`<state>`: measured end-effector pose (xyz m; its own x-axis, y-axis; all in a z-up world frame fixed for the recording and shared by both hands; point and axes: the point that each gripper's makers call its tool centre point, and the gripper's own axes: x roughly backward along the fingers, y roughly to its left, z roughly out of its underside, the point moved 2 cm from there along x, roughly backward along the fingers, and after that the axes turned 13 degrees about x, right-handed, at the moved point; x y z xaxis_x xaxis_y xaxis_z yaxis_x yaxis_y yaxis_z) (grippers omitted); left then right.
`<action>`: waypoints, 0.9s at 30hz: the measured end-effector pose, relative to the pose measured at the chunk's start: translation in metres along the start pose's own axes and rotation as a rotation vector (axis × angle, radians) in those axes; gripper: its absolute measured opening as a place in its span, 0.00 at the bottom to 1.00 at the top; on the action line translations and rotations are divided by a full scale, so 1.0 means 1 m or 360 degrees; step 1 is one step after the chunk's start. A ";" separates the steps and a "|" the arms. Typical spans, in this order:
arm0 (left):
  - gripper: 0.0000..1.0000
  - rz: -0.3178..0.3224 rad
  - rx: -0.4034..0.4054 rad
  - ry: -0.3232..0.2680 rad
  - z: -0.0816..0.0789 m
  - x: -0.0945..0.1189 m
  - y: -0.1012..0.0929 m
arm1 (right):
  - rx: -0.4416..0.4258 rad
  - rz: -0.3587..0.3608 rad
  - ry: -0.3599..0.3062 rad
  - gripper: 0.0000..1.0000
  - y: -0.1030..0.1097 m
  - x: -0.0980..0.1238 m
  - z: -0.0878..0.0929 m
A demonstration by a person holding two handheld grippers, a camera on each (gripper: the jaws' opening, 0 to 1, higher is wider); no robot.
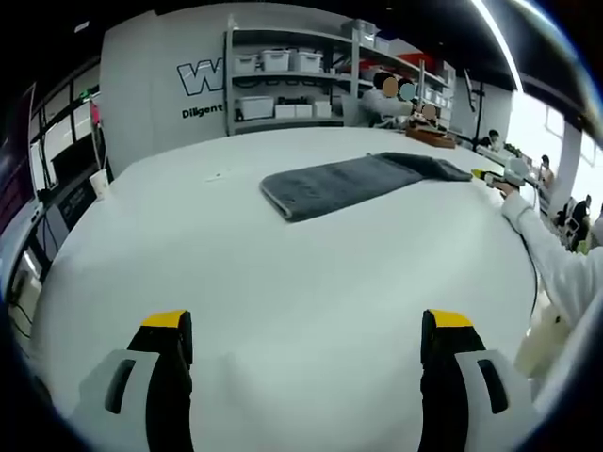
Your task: Open the folded towel by lifting each exposed corner and separating the folded layers until the towel lies flat within the target outline without major curled edges
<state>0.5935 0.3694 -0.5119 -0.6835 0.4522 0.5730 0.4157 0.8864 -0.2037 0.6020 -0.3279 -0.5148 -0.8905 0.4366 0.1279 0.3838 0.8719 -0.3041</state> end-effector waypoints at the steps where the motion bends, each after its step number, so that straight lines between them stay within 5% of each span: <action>1: 0.99 0.0003 -0.0002 -0.0001 0.000 0.000 -0.001 | 0.0005 -0.0016 0.0001 0.62 0.002 0.001 0.000; 19: 0.99 0.0044 -0.0012 -0.0026 -0.001 0.006 -0.004 | 0.0005 -0.0194 0.0013 0.99 0.041 0.016 -0.002; 27: 0.99 0.0058 -0.0006 -0.0030 0.001 0.008 -0.003 | -0.0012 -0.0249 0.0014 0.99 0.052 0.023 -0.002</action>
<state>0.5867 0.3699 -0.5074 -0.6791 0.4860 0.5501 0.4428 0.8689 -0.2211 0.6023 -0.2725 -0.5258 -0.9375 0.2970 0.1815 0.2422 0.9311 -0.2730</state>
